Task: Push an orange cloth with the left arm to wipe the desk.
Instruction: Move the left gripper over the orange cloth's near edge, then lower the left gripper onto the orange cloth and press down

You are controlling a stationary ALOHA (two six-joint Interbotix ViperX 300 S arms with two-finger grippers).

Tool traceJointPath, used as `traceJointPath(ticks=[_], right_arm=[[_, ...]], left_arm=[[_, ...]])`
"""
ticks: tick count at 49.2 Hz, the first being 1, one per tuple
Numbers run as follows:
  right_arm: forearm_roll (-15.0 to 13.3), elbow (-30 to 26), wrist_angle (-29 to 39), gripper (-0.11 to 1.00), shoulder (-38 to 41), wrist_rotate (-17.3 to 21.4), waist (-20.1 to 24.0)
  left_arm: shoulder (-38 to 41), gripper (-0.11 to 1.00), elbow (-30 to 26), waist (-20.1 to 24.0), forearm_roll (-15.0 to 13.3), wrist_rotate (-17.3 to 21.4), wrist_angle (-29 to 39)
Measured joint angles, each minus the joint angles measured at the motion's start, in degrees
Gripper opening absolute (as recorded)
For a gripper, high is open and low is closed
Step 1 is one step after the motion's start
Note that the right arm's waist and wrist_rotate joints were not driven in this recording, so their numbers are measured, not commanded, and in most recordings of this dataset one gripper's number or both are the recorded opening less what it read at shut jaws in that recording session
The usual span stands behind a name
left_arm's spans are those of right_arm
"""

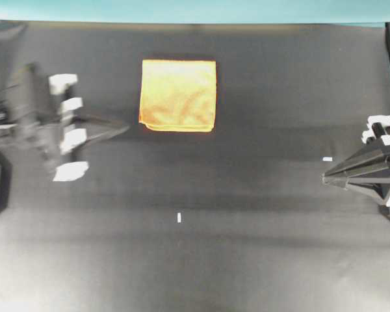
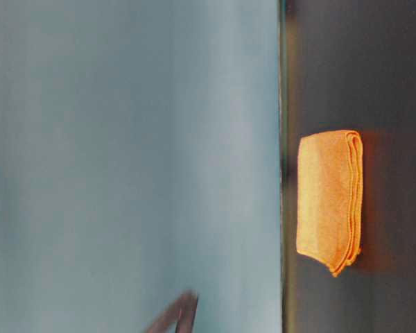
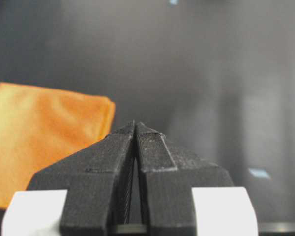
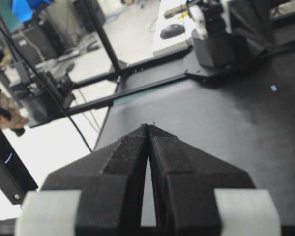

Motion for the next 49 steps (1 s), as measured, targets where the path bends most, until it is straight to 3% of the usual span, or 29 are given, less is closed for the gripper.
traceJointPath(ticks=[10,13,17,26,29,49], right_arm=[[0.00,0.26,1.05,0.00,0.00,0.00,0.09],[0.00,0.44,1.49,0.00,-0.09,0.09,0.09],[0.09,0.88,2.81,0.00,-0.09,0.00,0.09],[0.00,1.76,8.17,0.00,-0.09,0.09,0.09],[0.09,2.02,9.67,0.00,-0.18,0.00,0.09],[0.44,3.78,11.16,0.00,-1.41,0.09,0.09]], left_arm=[[12.92,0.01,-7.56,3.96,0.09,0.09,-1.49],[16.26,0.07,-9.49,4.66,0.00,0.00,-2.46],[20.65,0.23,-12.22,5.36,0.09,0.00,-3.60],[29.00,0.75,-16.70,6.77,0.00,0.00,-4.66],[31.38,0.84,-17.84,7.29,0.09,0.00,-4.66],[42.19,0.80,-25.22,14.33,0.09,-1.49,-6.24]])
